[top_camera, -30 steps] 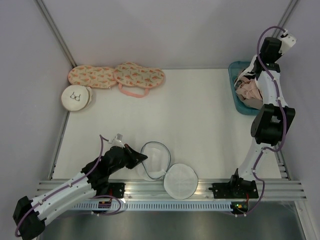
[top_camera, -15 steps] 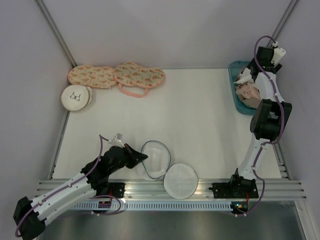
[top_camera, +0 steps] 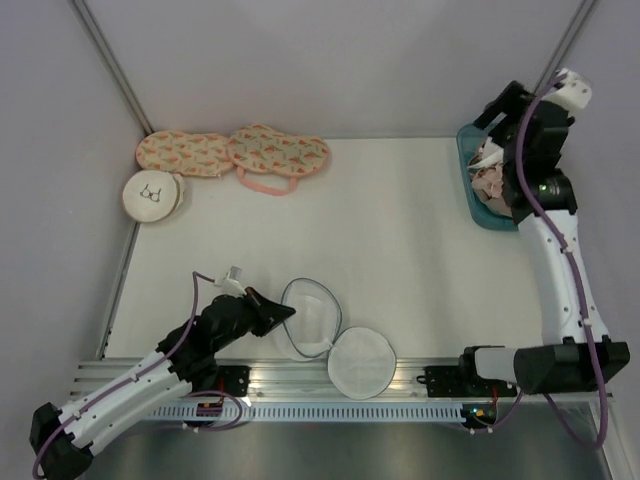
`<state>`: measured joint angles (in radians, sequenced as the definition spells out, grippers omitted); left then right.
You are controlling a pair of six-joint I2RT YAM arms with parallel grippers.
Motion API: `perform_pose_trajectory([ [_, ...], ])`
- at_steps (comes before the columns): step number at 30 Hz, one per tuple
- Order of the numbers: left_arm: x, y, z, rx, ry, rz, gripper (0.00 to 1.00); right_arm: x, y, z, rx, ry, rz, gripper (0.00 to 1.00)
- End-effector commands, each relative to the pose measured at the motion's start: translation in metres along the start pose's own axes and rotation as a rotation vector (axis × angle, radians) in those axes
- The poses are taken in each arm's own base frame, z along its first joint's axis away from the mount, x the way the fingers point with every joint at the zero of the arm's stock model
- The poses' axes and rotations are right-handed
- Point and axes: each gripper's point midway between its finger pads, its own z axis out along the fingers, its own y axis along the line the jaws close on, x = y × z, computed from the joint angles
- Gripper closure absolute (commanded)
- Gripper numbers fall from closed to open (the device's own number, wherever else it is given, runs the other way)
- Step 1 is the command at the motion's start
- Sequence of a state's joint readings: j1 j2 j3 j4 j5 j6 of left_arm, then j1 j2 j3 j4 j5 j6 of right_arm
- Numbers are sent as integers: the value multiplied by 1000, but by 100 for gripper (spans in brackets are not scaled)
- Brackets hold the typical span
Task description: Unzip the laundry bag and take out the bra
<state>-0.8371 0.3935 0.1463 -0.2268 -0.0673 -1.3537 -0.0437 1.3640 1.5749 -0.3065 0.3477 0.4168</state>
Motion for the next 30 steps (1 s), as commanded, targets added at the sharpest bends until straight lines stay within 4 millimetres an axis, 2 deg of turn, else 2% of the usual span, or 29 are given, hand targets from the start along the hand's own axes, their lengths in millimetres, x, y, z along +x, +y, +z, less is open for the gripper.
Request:
perform_pose_trajectory([
  [1, -5, -12, -6, 54, -22, -22, 98, 88, 33, -50, -143, 223, -105, 12],
  [2, -7, -12, -7, 58, -30, -29, 98, 109, 29, -75, -176, 264, -102, 13],
  [3, -7, -11, -8, 56, -31, -30, 98, 127, 41, -97, -243, 302, -103, 13],
  [4, -8, -14, -12, 76, -40, -30, 98, 140, 40, -112, -274, 334, -93, 14],
  [5, -10, -14, -14, 77, -48, -33, 98, 157, 29, -134, -287, 364, -51, 16],
  [6, -12, -13, -15, 72, -59, -36, 98, 170, 33, -154, -337, 396, -43, 17],
  [7, -16, -6, -19, 50, -86, -49, 98, 183, 27, -168, -347, 440, -37, 17],
  [8, -20, -6, -22, 50, -107, -56, 98, 201, 24, -192, -385, 484, -12, 19],
  [11, -38, -1, -30, 54, -211, -79, 98, 239, 19, -229, -432, 617, -9, 19],
  [12, -43, 3, -30, 43, -236, -91, 98, 254, 25, -248, -486, 673, -34, 19],
  [13, -52, 0, -34, 68, -284, -117, 98, 265, 26, -259, -505, 713, -43, 19],
  [14, -54, 5, -37, 52, -302, -127, 98, 283, 27, -279, -536, 777, -50, 19],
  [17, -64, 13, -41, 7, -355, -160, 98, 317, 26, -309, -568, 852, -104, 18],
  [20, -72, 19, -41, -12, -408, -196, 98, 346, 26, -331, -560, 902, -134, 18],
  [21, -77, 21, -42, -15, -437, -205, 98, 353, 33, -348, -591, 925, -120, 18],
  [24, -87, 18, -46, -7, -490, -234, 98, 377, 35, -369, -597, 943, -154, 18],
  [26, -94, 12, -52, 7, -518, -237, 98, 390, 31, -382, -582, 972, -151, 19],
  [30, -110, 6, -66, 14, -602, -243, 98, 402, 30, -388, -541, 971, -68, 24],
])
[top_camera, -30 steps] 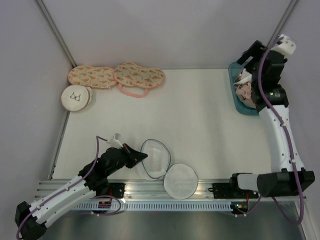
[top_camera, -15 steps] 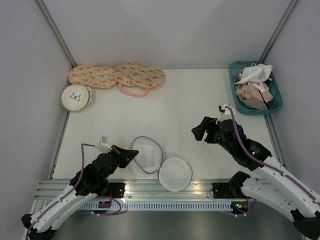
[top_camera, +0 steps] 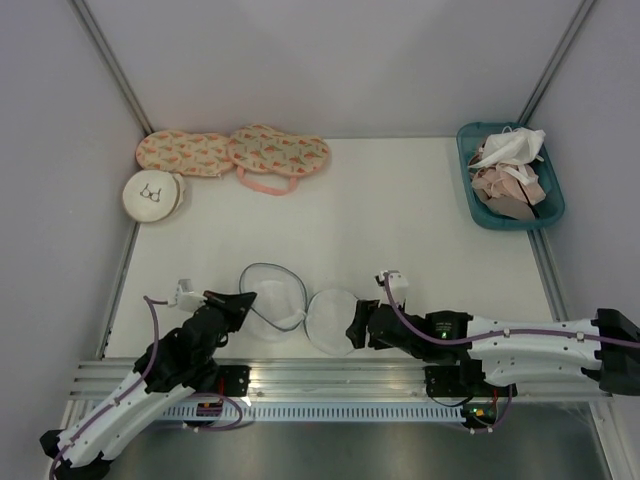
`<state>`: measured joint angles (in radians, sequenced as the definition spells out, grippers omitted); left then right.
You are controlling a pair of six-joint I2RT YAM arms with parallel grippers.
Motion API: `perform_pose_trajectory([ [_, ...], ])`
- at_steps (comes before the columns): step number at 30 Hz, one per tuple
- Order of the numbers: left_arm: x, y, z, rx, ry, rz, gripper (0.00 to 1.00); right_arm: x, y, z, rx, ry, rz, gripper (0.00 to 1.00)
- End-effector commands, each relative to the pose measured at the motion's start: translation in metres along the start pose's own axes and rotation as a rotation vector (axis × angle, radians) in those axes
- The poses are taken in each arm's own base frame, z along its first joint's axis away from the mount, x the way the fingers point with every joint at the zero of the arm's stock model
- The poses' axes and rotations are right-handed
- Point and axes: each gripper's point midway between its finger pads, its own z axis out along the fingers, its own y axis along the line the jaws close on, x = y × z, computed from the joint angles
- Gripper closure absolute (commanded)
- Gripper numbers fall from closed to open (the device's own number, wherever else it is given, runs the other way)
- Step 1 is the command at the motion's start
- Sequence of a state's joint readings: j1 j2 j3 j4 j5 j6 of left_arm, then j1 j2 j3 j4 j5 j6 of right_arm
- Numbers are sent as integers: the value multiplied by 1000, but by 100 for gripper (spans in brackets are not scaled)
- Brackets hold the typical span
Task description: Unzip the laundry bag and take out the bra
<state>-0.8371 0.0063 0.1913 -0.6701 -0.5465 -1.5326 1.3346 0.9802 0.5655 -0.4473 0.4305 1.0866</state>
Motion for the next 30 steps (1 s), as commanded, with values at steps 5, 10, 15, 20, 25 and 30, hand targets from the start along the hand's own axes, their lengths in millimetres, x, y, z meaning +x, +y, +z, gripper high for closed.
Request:
perform_pose_trajectory([
  [5, -32, -24, -12, 71, -123, -91, 98, 1, 7, 12, 15, -134, 217, 34],
  [10, -19, -12, -7, 40, -71, -88, 98, 7, 3, 26, 26, -181, 284, 39],
  [15, -7, -4, -5, 20, -18, -70, 98, 5, 3, 33, 26, -225, 333, 42],
  [20, 5, 5, -3, -2, 33, -55, 98, 10, -7, 42, 63, -244, 363, 43],
  [25, 9, 5, -4, -1, 55, -55, 98, 21, -15, 52, 92, -229, 375, 44],
  [30, 6, -1, -6, 15, 50, -53, 98, 29, -26, 59, 130, -229, 384, 49],
])
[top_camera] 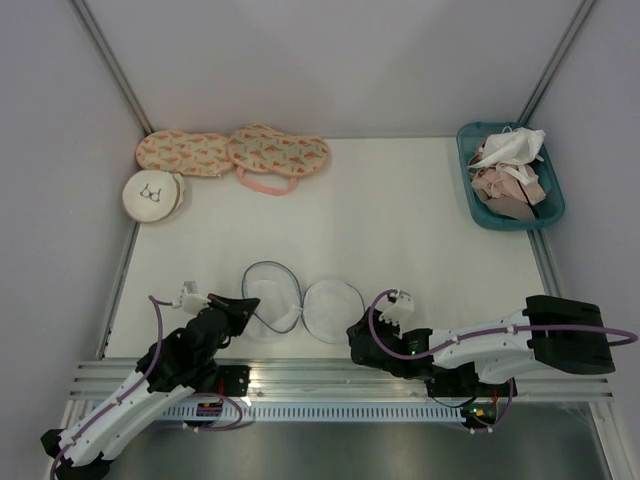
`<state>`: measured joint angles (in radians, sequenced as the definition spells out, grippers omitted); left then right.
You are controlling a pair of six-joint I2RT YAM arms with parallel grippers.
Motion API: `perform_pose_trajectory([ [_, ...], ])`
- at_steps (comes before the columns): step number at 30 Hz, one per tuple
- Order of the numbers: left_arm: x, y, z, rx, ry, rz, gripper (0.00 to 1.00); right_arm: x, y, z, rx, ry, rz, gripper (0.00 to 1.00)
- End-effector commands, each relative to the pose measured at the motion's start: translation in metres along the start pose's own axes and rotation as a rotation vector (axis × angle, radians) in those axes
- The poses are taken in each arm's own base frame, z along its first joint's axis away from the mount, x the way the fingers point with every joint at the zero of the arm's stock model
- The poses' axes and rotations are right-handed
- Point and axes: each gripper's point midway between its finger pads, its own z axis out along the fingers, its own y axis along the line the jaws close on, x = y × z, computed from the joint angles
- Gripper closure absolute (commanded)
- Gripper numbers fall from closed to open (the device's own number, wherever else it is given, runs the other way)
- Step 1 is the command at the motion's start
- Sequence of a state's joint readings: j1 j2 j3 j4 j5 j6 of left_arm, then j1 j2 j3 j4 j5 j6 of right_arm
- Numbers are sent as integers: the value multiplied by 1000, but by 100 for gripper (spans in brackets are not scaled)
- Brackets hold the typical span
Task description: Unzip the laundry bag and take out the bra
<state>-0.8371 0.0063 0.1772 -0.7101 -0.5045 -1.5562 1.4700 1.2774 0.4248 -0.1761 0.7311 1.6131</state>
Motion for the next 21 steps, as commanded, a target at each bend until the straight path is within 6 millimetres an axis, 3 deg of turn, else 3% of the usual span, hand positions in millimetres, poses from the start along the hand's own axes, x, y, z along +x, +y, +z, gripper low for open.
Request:
perform_pose_trajectory([
  [1, -3, -15, -7, 62, 8, -54, 98, -1, -6, 5, 6, -35, 47, 52],
  [2, -2, -16, -8, 65, 13, -55, 98, -1, -7, 7, 6, -39, 56, 61],
  [7, 1, -15, -8, 62, 28, -53, 98, 0, -7, 8, 8, -44, 51, 88],
  [9, 2, -15, -8, 62, 33, -51, 98, -3, -4, 7, 5, -56, 35, 95],
  [14, 3, -16, -8, 65, 39, -49, 98, -26, 13, -9, -8, -131, -88, 100],
  [17, 2, -18, -9, 75, 35, -51, 98, -56, 62, -34, -92, -193, -204, 100],
  [20, 3, -21, -8, 88, 36, -51, 98, -73, 86, -48, -104, -225, -391, 99],
  [21, 4, -24, -7, 102, 39, -55, 98, -79, 106, -55, -126, -234, -416, 99],
])
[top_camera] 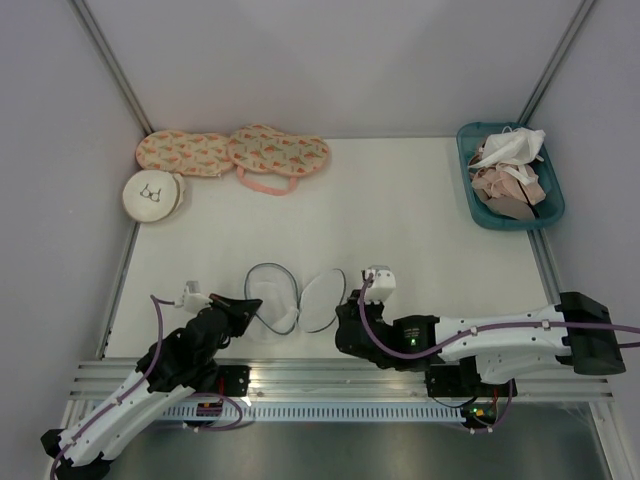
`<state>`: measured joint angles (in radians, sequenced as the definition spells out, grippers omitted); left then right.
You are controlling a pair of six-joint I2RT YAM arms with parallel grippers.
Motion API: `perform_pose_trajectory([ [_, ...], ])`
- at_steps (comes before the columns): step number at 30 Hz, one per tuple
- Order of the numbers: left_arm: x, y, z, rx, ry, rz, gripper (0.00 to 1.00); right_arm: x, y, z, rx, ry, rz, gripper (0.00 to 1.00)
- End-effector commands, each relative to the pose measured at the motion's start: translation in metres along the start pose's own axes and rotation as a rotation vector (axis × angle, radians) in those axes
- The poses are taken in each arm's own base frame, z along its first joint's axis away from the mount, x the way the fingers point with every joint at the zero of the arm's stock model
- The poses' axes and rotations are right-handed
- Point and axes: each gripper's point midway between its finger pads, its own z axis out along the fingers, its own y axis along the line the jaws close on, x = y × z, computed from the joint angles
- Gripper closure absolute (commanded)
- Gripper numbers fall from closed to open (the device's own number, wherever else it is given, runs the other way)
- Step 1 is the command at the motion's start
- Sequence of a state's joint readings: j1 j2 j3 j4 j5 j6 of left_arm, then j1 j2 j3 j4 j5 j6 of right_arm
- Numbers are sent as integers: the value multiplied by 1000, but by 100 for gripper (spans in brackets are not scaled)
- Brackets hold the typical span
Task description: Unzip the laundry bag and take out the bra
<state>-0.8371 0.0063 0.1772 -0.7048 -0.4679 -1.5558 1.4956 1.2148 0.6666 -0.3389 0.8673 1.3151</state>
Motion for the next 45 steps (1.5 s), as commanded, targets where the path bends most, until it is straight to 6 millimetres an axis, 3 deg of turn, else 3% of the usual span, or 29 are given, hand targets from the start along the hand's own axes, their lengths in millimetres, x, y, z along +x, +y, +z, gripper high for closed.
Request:
perform_pose_trajectory([
  [1, -1, -23, -5, 101, 7, -49, 98, -44, 35, -14, -40, -89, -284, 100],
  [6, 1, -29, -4, 130, 18, -49, 98, -41, 80, -11, -142, -68, -440, 99],
  [11, -1, -38, -8, 157, 16, -45, 97, -21, 124, -2, -273, -23, -599, 99],
  [13, -1, -42, -10, 172, 20, -41, 81, -14, 137, 2, -316, -4, -630, 100],
  [14, -1, -45, -11, 182, 21, -38, 59, -6, 147, 5, -348, 21, -657, 99],
  [17, 0, -49, -13, 199, 28, -29, 24, 9, 164, 14, -393, 54, -726, 100],
  [20, -1, -53, -16, 209, 28, -24, 15, 17, 175, 22, -422, 71, -763, 99],
  [29, -11, -61, -22, 223, -4, -16, 12, 26, 192, 26, -496, 108, -845, 100],
  [39, -9, -58, -20, 215, -2, -16, 12, 26, 190, 37, -491, 89, -907, 99],
  [41, -10, -57, -19, 214, -5, -16, 12, 27, 190, 38, -496, 86, -912, 84],
  [42, -9, -56, -19, 211, -4, -16, 12, 26, 191, 37, -500, 80, -909, 59],
  [45, -9, -55, -18, 210, -3, -15, 13, 27, 194, 27, -567, 82, -891, 36],
])
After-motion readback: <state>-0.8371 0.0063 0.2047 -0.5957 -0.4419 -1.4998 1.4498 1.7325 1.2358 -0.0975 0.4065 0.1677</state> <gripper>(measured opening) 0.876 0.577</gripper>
